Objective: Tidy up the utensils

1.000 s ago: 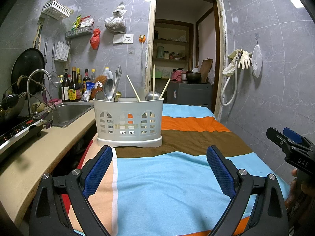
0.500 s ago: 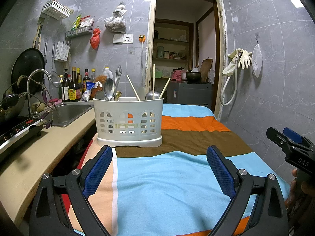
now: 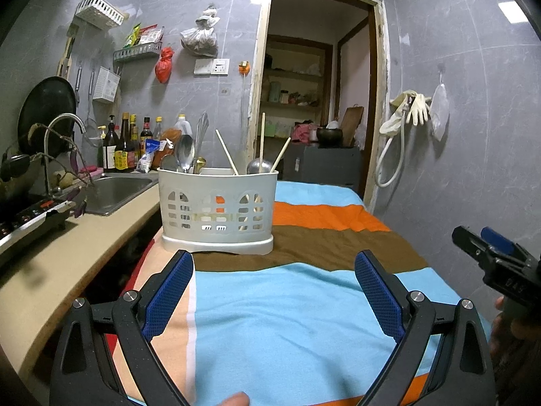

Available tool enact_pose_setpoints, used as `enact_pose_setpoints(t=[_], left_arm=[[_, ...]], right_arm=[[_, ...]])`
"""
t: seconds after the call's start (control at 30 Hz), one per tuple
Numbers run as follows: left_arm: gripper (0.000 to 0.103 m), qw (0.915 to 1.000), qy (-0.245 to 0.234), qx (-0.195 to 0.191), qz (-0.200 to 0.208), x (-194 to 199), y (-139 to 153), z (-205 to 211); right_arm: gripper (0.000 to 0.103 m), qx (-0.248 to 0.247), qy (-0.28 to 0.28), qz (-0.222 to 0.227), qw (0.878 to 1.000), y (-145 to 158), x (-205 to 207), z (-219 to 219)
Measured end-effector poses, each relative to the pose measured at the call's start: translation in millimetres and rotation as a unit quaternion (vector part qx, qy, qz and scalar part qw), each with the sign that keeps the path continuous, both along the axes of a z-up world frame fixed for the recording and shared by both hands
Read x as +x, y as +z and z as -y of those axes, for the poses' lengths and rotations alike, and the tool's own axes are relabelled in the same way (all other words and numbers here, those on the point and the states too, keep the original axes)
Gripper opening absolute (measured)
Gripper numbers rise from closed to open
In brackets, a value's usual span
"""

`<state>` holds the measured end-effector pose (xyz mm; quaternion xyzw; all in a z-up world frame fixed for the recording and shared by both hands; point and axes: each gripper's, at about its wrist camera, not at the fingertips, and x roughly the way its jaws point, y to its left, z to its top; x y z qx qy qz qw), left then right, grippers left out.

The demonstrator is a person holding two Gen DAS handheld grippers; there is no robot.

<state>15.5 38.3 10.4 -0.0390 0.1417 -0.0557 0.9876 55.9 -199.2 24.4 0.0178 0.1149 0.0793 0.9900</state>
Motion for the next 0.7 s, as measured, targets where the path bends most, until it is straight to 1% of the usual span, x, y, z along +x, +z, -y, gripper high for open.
enact_pose_setpoints(t=[0.13,0.3,0.7], left_arm=[[0.094,0.9995,0.022,0.021,0.004,0.6,0.9,5.0],[0.094,0.9997,0.015,0.021,0.005,-2.4,-0.2,5.7],[0.094,0.9991,0.014,0.039,0.010,0.7,1.7,11.1]], right_arm=[[0.103,0.000,0.000,0.001,1.000,0.3,-0.4,-0.1],[0.103,0.001,0.000,0.000,1.000,-0.3,-0.5,-1.1],[0.103,0.002,0.000,-0.001,1.000,-1.0,-1.0,-2.4]])
